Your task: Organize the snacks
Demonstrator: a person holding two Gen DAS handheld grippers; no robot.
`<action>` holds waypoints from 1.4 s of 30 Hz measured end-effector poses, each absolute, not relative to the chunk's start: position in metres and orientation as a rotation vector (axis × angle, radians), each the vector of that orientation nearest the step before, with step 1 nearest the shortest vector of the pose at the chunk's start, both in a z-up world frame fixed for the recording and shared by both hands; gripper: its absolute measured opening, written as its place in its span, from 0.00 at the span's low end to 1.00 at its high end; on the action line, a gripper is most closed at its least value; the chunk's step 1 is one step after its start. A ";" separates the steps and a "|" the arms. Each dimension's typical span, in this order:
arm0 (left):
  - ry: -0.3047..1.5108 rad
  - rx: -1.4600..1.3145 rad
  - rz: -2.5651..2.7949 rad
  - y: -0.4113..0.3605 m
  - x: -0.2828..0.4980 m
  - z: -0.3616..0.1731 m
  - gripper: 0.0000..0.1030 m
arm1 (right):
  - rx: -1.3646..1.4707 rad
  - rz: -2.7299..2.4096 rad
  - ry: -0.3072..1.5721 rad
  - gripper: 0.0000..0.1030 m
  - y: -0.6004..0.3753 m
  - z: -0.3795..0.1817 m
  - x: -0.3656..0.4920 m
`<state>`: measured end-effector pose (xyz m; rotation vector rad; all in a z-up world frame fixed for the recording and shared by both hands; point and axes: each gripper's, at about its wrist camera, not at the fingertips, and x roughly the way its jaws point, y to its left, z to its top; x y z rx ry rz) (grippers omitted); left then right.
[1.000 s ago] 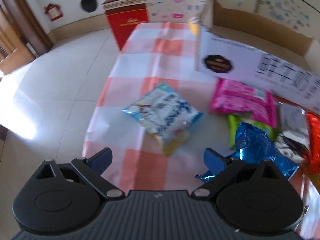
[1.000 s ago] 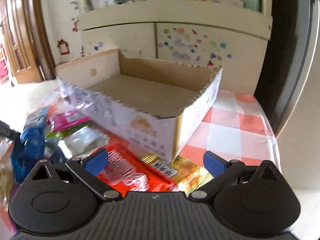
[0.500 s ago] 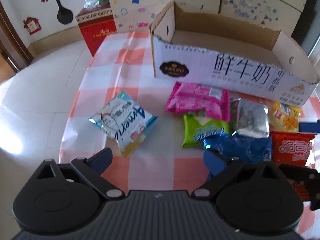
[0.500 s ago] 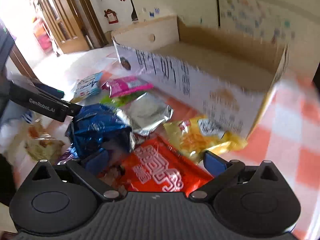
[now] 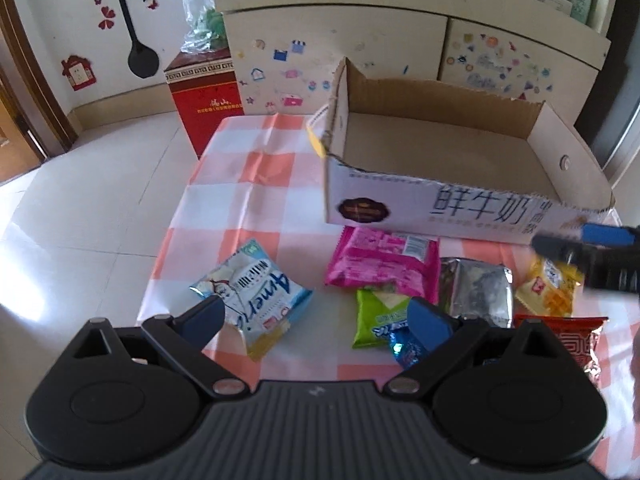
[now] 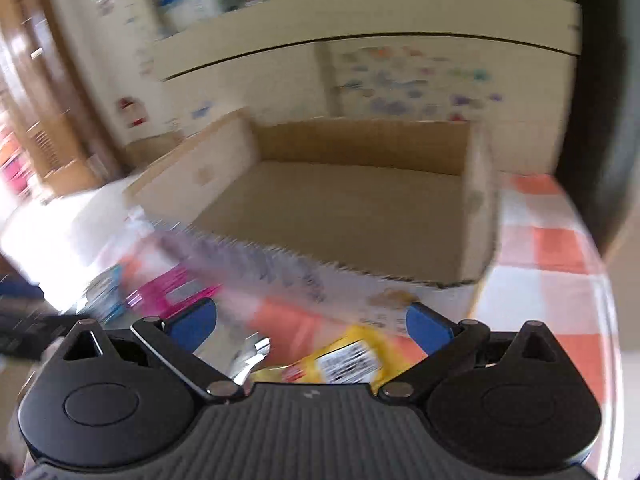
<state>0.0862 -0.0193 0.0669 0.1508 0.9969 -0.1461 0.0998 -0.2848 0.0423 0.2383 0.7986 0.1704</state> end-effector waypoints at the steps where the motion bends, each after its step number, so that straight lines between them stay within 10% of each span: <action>1: 0.996 0.154 -0.142 -0.018 0.086 0.067 0.94 | 0.254 0.136 0.788 1.00 -0.290 0.042 0.102; 42: 1.002 0.200 -0.116 -0.001 -0.020 0.087 0.96 | 0.110 -0.223 0.887 1.00 -0.218 0.103 -0.027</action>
